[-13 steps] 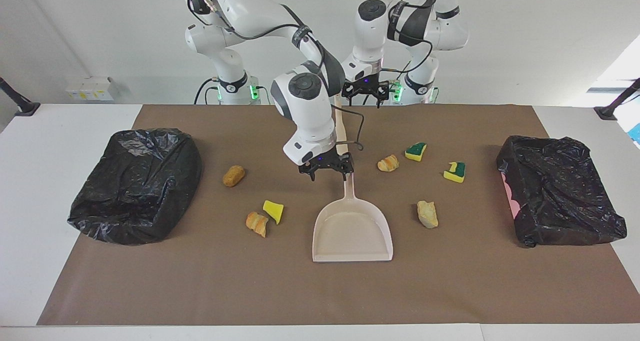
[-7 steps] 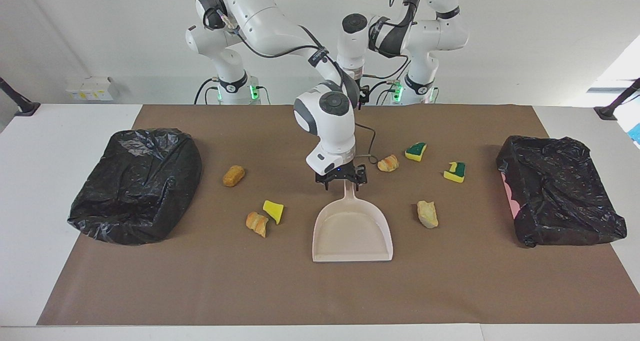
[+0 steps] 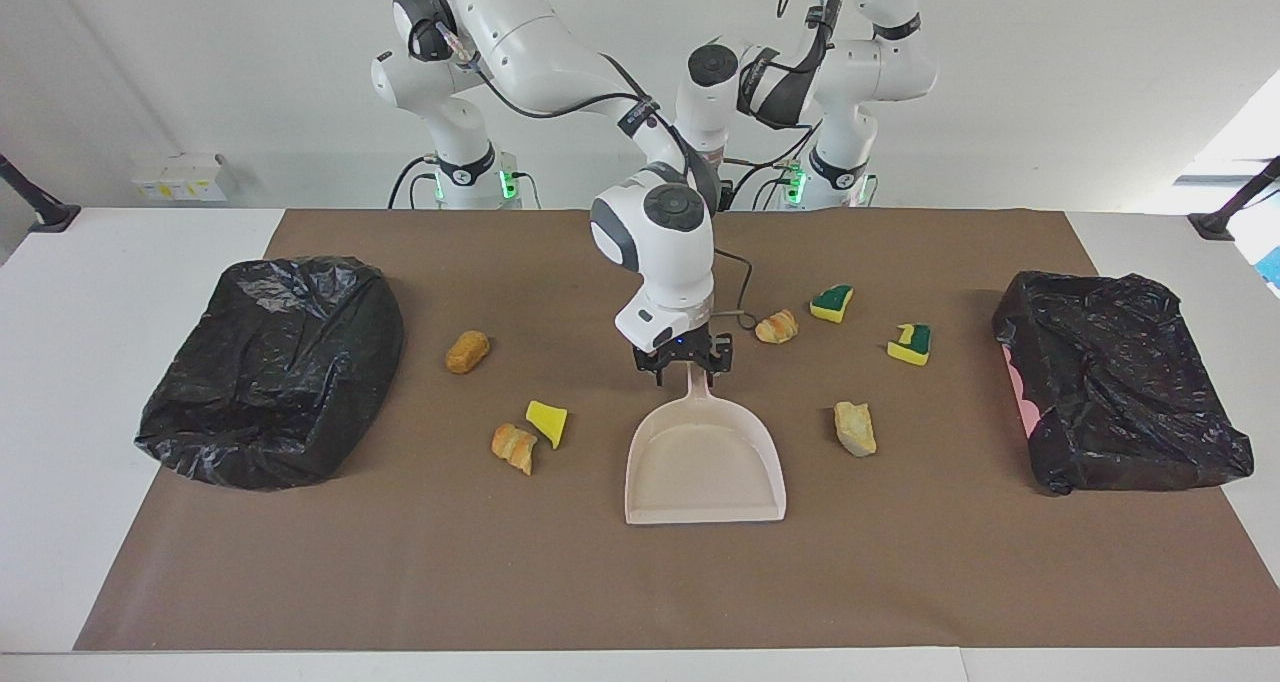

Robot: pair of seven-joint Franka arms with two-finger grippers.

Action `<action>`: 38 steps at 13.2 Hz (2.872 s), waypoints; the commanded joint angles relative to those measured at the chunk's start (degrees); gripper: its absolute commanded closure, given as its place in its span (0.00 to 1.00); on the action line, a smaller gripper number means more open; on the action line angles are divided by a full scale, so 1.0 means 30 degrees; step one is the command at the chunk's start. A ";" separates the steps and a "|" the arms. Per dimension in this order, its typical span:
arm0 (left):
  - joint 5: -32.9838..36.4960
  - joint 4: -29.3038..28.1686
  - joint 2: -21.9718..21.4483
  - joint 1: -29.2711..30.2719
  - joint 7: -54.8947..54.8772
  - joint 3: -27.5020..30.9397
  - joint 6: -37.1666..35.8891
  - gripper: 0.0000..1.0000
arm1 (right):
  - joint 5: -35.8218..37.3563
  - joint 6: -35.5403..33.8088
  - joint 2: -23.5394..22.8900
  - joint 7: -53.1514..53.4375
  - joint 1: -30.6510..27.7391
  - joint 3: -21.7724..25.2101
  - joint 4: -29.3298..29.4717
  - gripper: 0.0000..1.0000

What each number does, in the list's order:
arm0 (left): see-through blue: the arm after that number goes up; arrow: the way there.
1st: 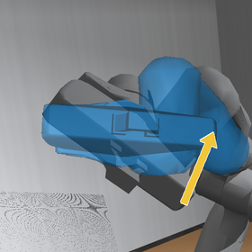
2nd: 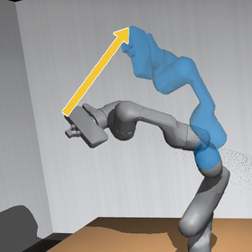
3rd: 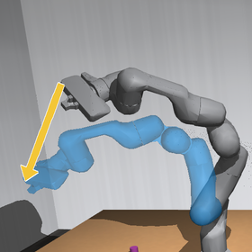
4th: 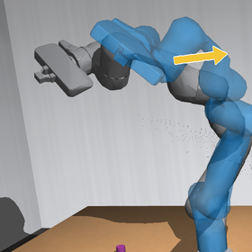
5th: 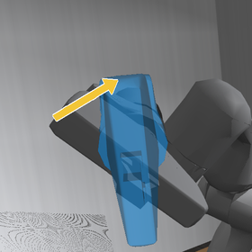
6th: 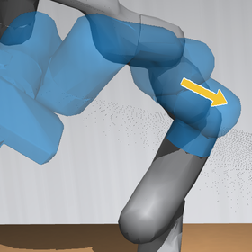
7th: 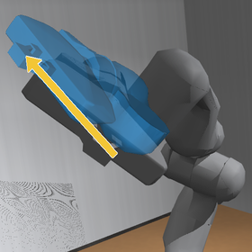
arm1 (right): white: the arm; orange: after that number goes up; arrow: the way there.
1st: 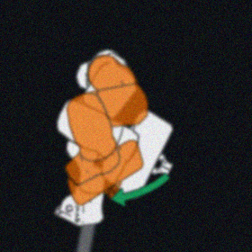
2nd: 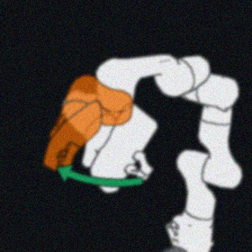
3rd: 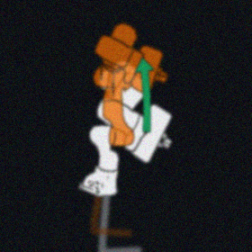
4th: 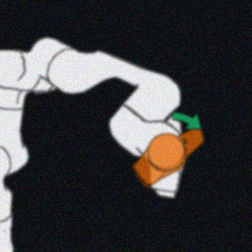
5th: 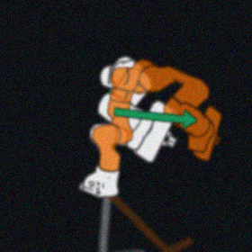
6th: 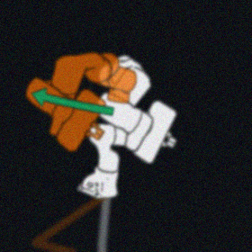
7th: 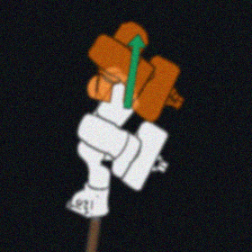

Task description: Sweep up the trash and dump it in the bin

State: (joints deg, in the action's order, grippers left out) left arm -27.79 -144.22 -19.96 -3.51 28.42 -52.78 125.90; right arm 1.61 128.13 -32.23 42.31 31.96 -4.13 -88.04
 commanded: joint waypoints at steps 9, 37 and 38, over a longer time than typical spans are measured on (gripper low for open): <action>-0.0376 0.0231 0.0530 0.0175 -0.0451 -0.0072 -0.0217 1.00 | 0.0519 -0.1078 0.0399 -0.0421 -0.0281 -0.0029 0.0197 0.54; 0.7944 0.6551 0.6501 0.1084 -1.1847 1.3024 -0.2263 1.00 | 0.0077 -0.8027 0.5436 -2.3013 -0.2302 -0.0059 -0.3077 1.00; 0.7973 0.7517 0.6941 0.1113 -1.1818 1.3140 -0.2907 1.00 | 0.0109 -0.7705 0.5729 -2.5359 -0.2360 -0.0030 -0.3694 1.00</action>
State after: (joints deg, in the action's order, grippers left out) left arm -5.32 -127.99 -2.81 -0.41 -6.92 -13.57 121.30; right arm 1.55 103.26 -18.51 -22.90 25.95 -3.87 -93.94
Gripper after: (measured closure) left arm 0.740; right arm 0.674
